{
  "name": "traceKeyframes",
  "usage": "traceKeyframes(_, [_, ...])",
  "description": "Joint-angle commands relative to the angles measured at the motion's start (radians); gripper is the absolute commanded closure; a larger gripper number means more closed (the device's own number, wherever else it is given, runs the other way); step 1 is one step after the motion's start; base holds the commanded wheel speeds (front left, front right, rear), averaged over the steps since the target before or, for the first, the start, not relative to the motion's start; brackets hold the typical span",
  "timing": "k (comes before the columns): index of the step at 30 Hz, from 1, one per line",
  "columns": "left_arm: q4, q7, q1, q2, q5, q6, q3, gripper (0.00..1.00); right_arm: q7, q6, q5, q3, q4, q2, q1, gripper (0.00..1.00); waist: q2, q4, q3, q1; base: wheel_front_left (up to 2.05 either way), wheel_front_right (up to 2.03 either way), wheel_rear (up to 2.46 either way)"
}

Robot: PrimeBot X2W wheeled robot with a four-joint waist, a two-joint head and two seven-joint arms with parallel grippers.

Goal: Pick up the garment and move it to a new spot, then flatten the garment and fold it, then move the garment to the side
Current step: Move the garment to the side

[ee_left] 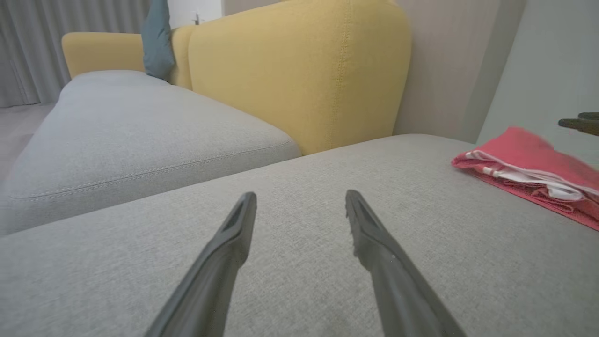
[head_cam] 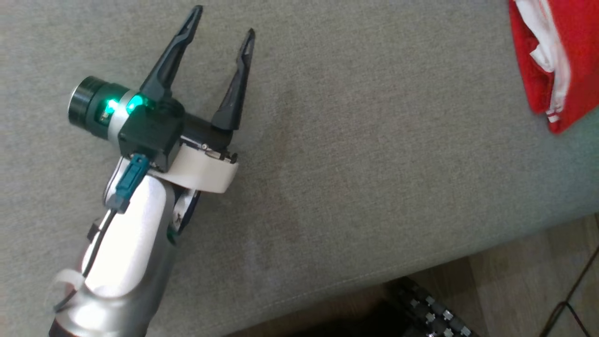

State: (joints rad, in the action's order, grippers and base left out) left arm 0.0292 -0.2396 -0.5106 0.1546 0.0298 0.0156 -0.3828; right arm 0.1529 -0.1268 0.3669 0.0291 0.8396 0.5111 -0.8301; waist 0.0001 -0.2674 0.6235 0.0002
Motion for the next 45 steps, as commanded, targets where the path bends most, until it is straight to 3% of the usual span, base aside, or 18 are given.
traceKeyframes(1, [-0.027, -0.009, -0.005, 0.012, 0.008, -0.015, 0.026, 0.0, 0.041, -0.004, -0.014, -0.003, -0.016, 0.023, 0.02, 0.0, -0.0001, 0.009, -0.028, -0.0002, 0.0, 0.0, 0.0])
traceKeyframes(7, [0.0, -0.018, 0.064, 0.008, 0.039, -0.045, 0.049, 0.0, 0.103, -0.004, -0.05, -0.013, -0.123, -0.041, 0.131, 0.0, -0.0001, 0.024, -0.123, -0.0002, 0.0, 0.0, 0.0])
traceKeyframes(14, [0.015, -0.022, 0.177, -0.01, 0.095, -0.081, 0.091, 0.0, 0.108, -0.004, -0.102, -0.023, -0.405, -0.203, 0.377, 0.0, -0.0001, 0.062, -0.256, -0.0002, 0.0, 0.0, 0.0])
traceKeyframes(22, [0.009, -0.022, 0.298, -0.02, 0.13, -0.11, 0.148, 0.0, 0.046, -0.004, -0.142, -0.051, -0.62, -0.351, 0.609, 0.0, -0.0001, 0.138, -0.379, -0.0002, 0.0, 0.0, 0.0])
traceKeyframes(31, [0.016, -0.022, 0.405, -0.01, 0.141, -0.108, 0.181, 0.0, -0.035, -0.004, -0.179, -0.032, -0.768, -0.418, 0.751, 0.0, -0.0001, 0.203, -0.475, -0.0002, 0.0, 0.0, 0.0])
traceKeyframes(39, [0.044, -0.022, 0.487, 0.003, 0.153, -0.108, 0.196, 0.0, -0.094, -0.004, -0.197, -0.037, -0.835, -0.441, 0.856, 0.0, -0.0001, 0.214, -0.578, -0.0002, 0.0, 0.0, 0.0])
traceKeyframes(45, [0.055, -0.019, 0.548, 0.006, 0.152, -0.135, 0.205, 0.0, -0.138, -0.004, -0.215, -0.048, -0.886, -0.446, 0.924, 0.0, -0.0001, 0.221, -0.63, -0.0002, 0.0, 0.0, 0.0])
